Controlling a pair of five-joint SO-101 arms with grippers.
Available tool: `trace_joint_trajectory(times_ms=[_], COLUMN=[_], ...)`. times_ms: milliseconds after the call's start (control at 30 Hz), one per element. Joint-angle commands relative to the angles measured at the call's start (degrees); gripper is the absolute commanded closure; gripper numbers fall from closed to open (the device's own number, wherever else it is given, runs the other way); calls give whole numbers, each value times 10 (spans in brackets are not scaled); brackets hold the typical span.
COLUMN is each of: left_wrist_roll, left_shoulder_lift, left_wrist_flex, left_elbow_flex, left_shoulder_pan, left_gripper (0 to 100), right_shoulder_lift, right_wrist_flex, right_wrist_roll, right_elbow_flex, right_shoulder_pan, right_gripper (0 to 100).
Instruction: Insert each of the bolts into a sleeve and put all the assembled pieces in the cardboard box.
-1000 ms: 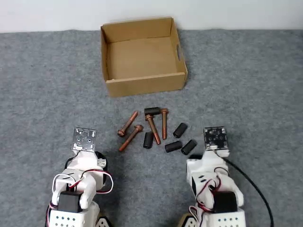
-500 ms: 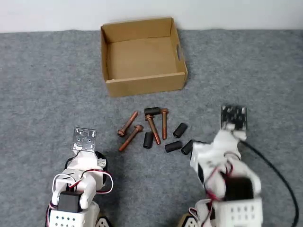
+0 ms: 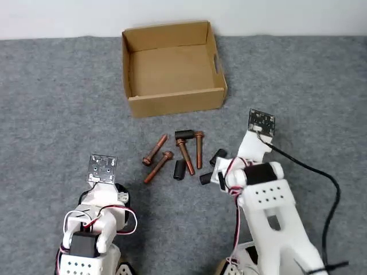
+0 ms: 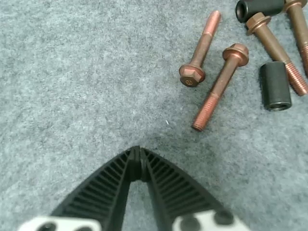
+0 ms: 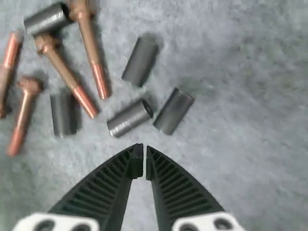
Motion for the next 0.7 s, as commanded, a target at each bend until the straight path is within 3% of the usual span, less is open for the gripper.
trace_joint_trajectory(times_ms=[0,200,667], left_wrist_roll=[-1,-1,-1], left_shoulder_lift=[-4,-4,-4], left_wrist_flex=[3,3,3], left_elbow_flex=[-3,-3,-3], left_shoulder_pan=[-3,-3,-3], left_gripper=[994,994,994], right_shoulder_lift=[49,122,219], right_wrist_flex=[-50,-65,-187], right_wrist_roll=[-25,-49,-54], right_elbow_flex=[-25,-29,-28], right_shoulder_pan=[-5,-5,0], right_gripper=[976,802,856])
